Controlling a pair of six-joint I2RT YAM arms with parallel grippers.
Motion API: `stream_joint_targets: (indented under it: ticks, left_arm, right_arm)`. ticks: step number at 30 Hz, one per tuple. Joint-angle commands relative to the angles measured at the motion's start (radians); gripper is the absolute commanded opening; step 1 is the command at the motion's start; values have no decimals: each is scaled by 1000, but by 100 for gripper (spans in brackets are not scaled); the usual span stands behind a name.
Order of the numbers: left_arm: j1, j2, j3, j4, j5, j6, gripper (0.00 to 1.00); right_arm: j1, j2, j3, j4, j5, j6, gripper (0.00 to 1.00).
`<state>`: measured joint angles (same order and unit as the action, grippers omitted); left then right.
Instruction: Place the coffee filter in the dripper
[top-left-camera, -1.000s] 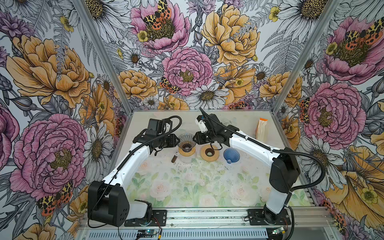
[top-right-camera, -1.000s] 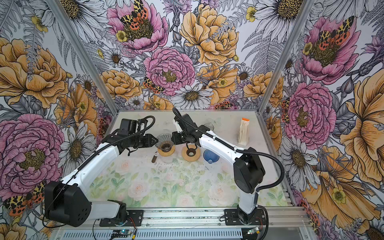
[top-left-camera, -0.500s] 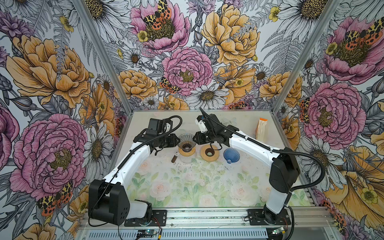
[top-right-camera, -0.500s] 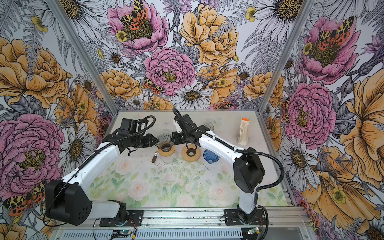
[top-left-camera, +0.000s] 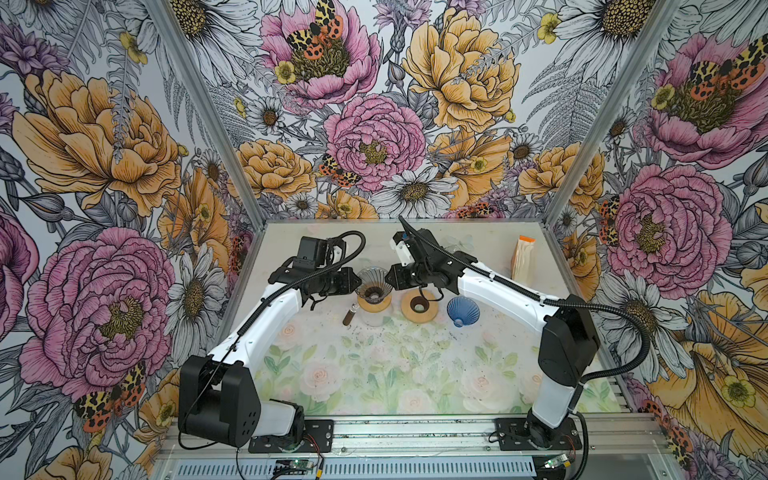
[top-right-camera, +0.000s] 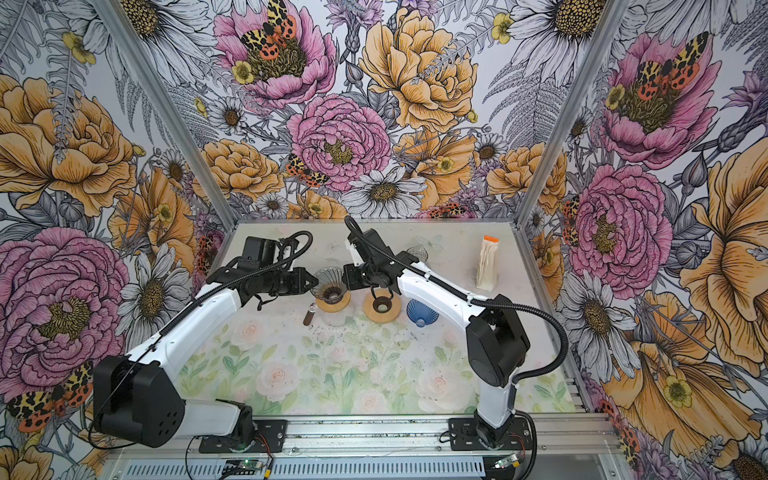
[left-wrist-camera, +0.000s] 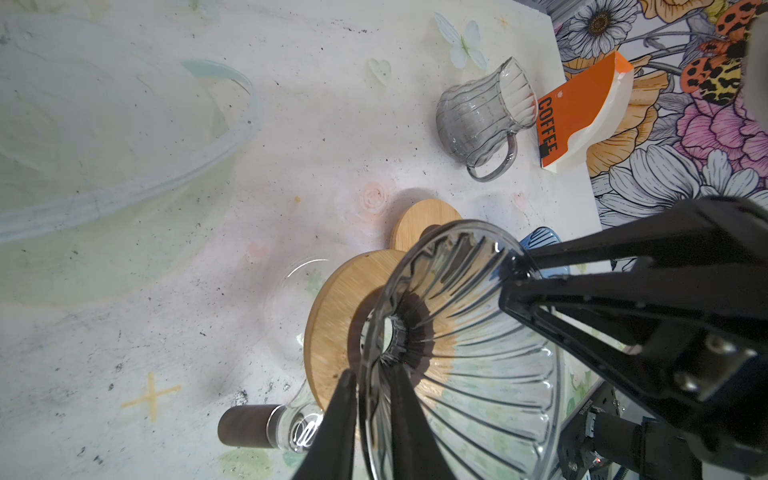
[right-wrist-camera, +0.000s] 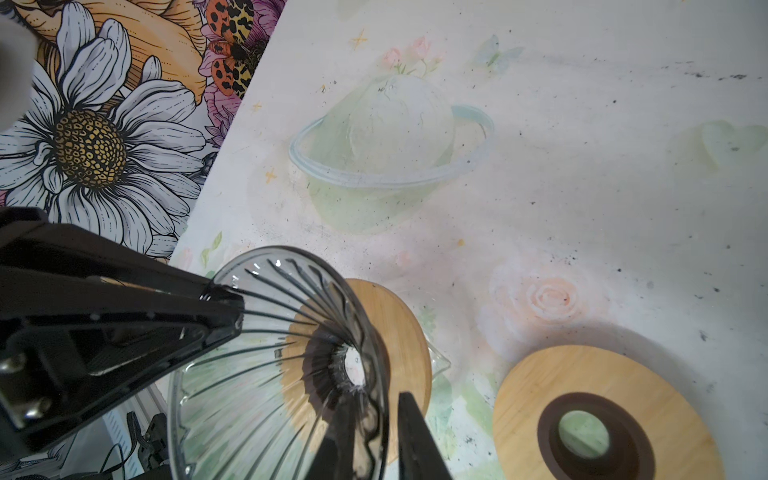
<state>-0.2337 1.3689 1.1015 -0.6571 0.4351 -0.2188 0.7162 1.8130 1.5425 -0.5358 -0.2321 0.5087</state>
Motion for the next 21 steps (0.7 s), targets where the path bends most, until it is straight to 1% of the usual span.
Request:
stream_joint_targets:
  ticks: [1,9,12,18,21]
  left_arm:
    - [7,18,3,-9,2,7,17]
    - [14,27,-6,-11,11,9,17]
    - [22,34,-6,-10,18,7,14]
    - [37,44,-5,-10,36,1,13]
    - [39,41,2,-10,41,1,13]
  right_arm:
    - [3,30,-20,-15,22,10,20]
    - [3,39,-42,-16,25,16,20]
    - [2,39,-36,-16,25,14,20]
    - [-1,39,-13,-20,11,16,21]
    - [-4,27,-4,-23,19,8,22]
